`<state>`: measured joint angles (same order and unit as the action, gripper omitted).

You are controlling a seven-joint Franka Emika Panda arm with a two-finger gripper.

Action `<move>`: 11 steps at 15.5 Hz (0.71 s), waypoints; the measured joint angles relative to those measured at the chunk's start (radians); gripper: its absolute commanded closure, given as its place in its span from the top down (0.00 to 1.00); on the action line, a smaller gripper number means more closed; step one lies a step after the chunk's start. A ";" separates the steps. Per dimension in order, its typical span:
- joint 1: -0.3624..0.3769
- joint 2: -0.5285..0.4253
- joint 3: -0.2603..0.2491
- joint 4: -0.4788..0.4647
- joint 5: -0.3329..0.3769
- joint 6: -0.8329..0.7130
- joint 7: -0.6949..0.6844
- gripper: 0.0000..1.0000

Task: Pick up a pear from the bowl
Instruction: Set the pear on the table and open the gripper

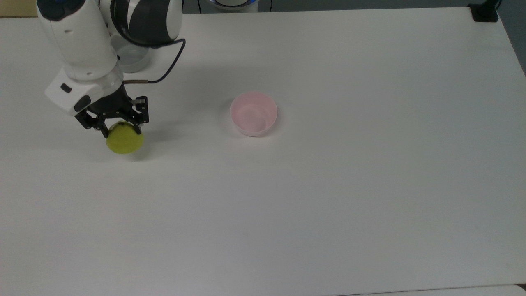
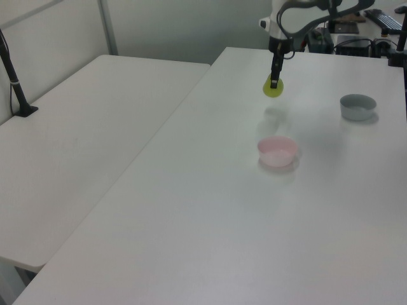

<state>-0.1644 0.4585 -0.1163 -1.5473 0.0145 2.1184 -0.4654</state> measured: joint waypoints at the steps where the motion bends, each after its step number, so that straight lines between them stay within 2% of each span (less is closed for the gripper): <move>1: -0.004 0.018 0.000 0.000 0.000 0.012 -0.001 0.00; 7: -0.017 0.076 0.000 0.000 0.000 0.047 -0.001 0.00; 8: -0.017 0.077 0.000 0.001 0.000 0.047 -0.001 0.07; 9: -0.017 0.077 0.000 0.001 0.000 0.047 -0.001 0.41; 11: -0.018 0.077 0.000 0.001 0.000 0.047 -0.001 0.72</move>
<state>-0.1826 0.5357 -0.1165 -1.5460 0.0144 2.1659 -0.4663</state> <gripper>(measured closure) 0.308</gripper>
